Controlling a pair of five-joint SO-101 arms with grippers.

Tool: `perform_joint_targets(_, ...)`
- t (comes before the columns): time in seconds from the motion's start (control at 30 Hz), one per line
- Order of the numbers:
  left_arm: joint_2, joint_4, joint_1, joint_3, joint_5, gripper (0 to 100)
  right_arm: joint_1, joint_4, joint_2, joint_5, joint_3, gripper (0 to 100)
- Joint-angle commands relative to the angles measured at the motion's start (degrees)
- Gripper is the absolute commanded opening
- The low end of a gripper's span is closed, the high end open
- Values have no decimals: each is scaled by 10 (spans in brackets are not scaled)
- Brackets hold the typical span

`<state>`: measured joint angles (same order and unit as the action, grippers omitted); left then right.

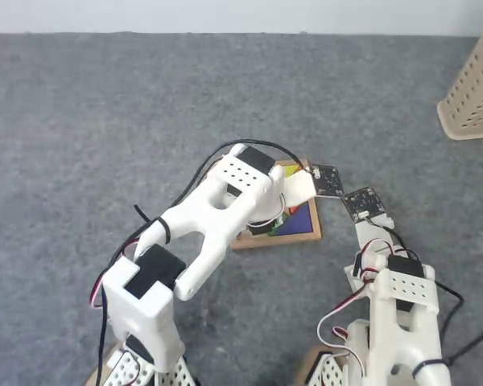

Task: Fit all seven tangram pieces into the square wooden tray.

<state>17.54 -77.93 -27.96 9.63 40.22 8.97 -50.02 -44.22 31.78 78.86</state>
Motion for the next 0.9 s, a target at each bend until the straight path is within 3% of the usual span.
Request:
perform_joint_targets(0.0, -7, 4, -4, -3, 7, 13, 5, 8, -15, 11, -1, 7)
perform_joint_targets(0.23, -7, 8, -4, 2, 47, 13, 5, 8, -15, 10, -1, 7)
perform_joint_targets(0.57, -7, 15, 16, 3, 46, 13, 12, 9, -15, 6, -2, 7)
perform_joint_targets(0.77, -7, 16, 20, 3, 46, 13, 90, 29, -15, -25, -6, 7)
perform_joint_targets(0.87, -7, 16, 18, 4, 46, 13, 95, 32, -15, -22, -6, 7)
